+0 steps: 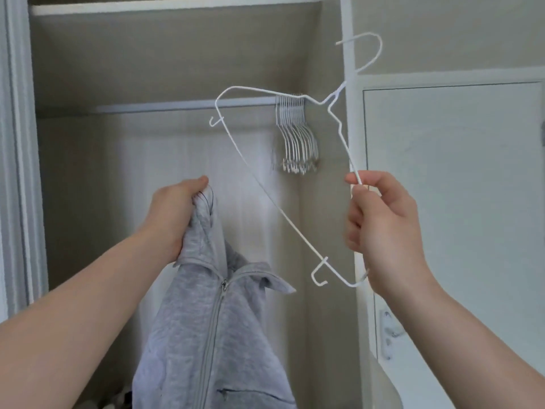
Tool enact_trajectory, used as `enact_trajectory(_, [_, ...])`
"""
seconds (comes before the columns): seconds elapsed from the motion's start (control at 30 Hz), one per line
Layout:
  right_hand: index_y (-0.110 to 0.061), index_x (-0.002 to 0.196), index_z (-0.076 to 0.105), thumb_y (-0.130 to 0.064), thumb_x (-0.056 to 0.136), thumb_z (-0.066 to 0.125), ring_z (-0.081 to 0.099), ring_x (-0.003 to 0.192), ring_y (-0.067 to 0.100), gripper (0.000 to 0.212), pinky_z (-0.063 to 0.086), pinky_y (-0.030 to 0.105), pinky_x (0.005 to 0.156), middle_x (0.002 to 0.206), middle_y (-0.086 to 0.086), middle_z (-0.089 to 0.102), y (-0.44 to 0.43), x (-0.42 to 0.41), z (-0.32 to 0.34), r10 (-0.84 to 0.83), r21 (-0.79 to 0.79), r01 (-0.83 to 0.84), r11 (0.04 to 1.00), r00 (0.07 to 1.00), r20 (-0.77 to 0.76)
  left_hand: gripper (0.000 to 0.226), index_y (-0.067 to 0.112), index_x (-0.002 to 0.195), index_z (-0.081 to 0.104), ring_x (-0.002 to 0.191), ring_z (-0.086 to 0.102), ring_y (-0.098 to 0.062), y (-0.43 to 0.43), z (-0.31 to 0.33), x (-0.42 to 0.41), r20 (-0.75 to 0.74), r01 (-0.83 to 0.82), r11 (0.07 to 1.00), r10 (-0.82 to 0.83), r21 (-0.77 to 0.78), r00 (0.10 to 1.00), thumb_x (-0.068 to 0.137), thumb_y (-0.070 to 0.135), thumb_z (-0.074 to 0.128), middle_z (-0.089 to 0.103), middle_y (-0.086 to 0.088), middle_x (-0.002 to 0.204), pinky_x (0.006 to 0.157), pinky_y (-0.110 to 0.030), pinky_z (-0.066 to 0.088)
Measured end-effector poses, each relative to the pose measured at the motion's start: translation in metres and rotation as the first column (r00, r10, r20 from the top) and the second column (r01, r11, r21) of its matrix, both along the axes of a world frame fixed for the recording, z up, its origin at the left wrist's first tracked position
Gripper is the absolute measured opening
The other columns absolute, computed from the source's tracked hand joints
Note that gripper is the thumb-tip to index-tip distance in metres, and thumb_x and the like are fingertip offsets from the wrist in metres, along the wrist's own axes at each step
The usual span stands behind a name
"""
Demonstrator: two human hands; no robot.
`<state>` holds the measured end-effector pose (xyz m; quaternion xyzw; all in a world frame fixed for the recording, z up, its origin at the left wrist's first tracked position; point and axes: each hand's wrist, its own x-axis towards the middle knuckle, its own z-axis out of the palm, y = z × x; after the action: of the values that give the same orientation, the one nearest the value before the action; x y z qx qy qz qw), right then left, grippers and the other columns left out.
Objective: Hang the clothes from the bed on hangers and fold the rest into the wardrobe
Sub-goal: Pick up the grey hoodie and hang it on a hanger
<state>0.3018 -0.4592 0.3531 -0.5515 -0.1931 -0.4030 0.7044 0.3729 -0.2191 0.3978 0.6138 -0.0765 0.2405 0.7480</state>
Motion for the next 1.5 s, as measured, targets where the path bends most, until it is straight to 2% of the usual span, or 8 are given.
enact_trajectory(0.17, [-0.019,0.101,0.052,-0.008,0.097,0.047,0.037,0.040,0.017,0.012,0.033,0.025,0.038,0.050,-0.004,0.044,-0.038,-0.034,-0.047,0.005,-0.066,-0.013,0.998,0.993,-0.121,0.037,0.003,0.107,0.074,0.098,0.071,-0.036,-0.015,-0.034,-0.024,-0.133,0.036,0.994,-0.023,0.101,0.991,0.084,0.031,0.075,0.074,-0.019,0.104,0.096,-0.051,0.055])
enact_trajectory(0.3, [-0.015,0.095,0.052,-0.025,0.098,0.059,0.030,0.040,0.015,0.012,0.024,0.023,0.039,0.052,-0.001,0.040,-0.072,-0.036,-0.062,0.077,-0.090,-0.119,0.989,0.924,-0.373,0.027,0.008,0.081,0.065,0.075,0.062,-0.023,-0.030,-0.062,-0.046,-0.094,-0.008,0.926,0.047,0.377,0.994,0.081,0.033,0.075,0.062,-0.012,0.077,0.078,-0.036,0.048])
enact_trajectory(0.43, [-0.004,0.105,0.065,-0.025,0.102,0.053,0.022,0.039,0.013,0.024,0.017,0.020,0.041,0.050,-0.005,0.030,-0.106,-0.059,-0.088,0.091,-0.139,-0.173,0.975,0.882,-0.462,0.037,0.016,0.062,0.043,0.056,0.036,-0.009,-0.051,-0.091,-0.069,-0.024,-0.099,0.730,0.156,0.676,0.987,0.087,0.026,0.068,0.038,0.000,0.062,0.060,-0.028,0.031])
enact_trajectory(0.67, [-0.020,0.089,0.077,-0.019,0.104,0.049,0.022,0.039,0.014,0.032,0.021,0.018,0.041,0.051,-0.002,0.026,-0.171,-0.149,-0.139,0.110,-0.179,-0.190,0.965,0.918,-0.381,0.033,0.003,0.069,0.056,0.060,0.048,-0.009,-0.093,-0.137,-0.119,0.092,-0.194,0.382,0.269,0.904,0.959,0.095,0.023,0.061,0.055,0.010,0.062,0.055,-0.004,0.034])
enact_trajectory(0.87, [-0.029,0.088,0.079,-0.020,0.101,0.050,0.026,0.042,0.014,0.032,0.024,0.016,0.041,0.047,0.000,0.030,-0.204,-0.215,-0.196,0.110,-0.315,-0.237,0.919,0.922,-0.372,0.023,0.010,0.079,0.064,0.078,0.059,-0.031,-0.121,-0.165,-0.171,0.209,-0.282,0.193,0.326,0.940,0.922,0.096,0.023,0.055,0.064,-0.005,0.073,0.072,-0.039,0.049])
enact_trajectory(1.03, [-0.042,0.095,0.075,-0.047,0.084,0.050,0.029,0.045,0.009,0.029,0.025,0.020,0.044,0.046,-0.006,0.034,-0.212,-0.248,-0.233,0.076,-0.417,-0.263,0.870,0.907,-0.414,0.015,0.016,0.091,0.069,0.079,0.060,-0.030,-0.155,-0.188,-0.213,0.201,-0.286,0.211,0.351,0.935,0.914,0.094,0.024,0.056,0.066,-0.006,0.077,0.074,-0.041,0.052])
enact_trajectory(1.33, [-0.056,0.100,0.068,-0.022,0.102,0.050,0.031,0.042,0.005,0.039,0.025,0.013,0.043,0.045,-0.017,0.044,-0.227,-0.270,-0.260,0.021,-0.552,-0.310,0.774,0.884,-0.467,0.009,0.018,0.090,0.067,0.081,0.060,-0.022,-0.230,-0.230,-0.264,0.117,-0.150,0.221,0.157,0.964,0.981,0.093,0.025,0.061,0.066,0.003,0.079,0.075,-0.041,0.050])
enact_trajectory(1.5, [-0.053,0.093,0.070,-0.031,0.101,0.050,0.032,0.040,0.005,0.031,0.026,0.010,0.044,0.055,-0.004,0.056,-0.226,-0.267,-0.283,0.030,-0.538,-0.348,0.768,0.858,-0.513,0.007,0.028,0.091,0.070,0.084,0.059,-0.001,-0.250,-0.246,-0.285,0.017,-0.056,0.403,0.098,0.914,0.995,0.092,0.024,0.064,0.066,0.017,0.081,0.065,-0.009,0.041])
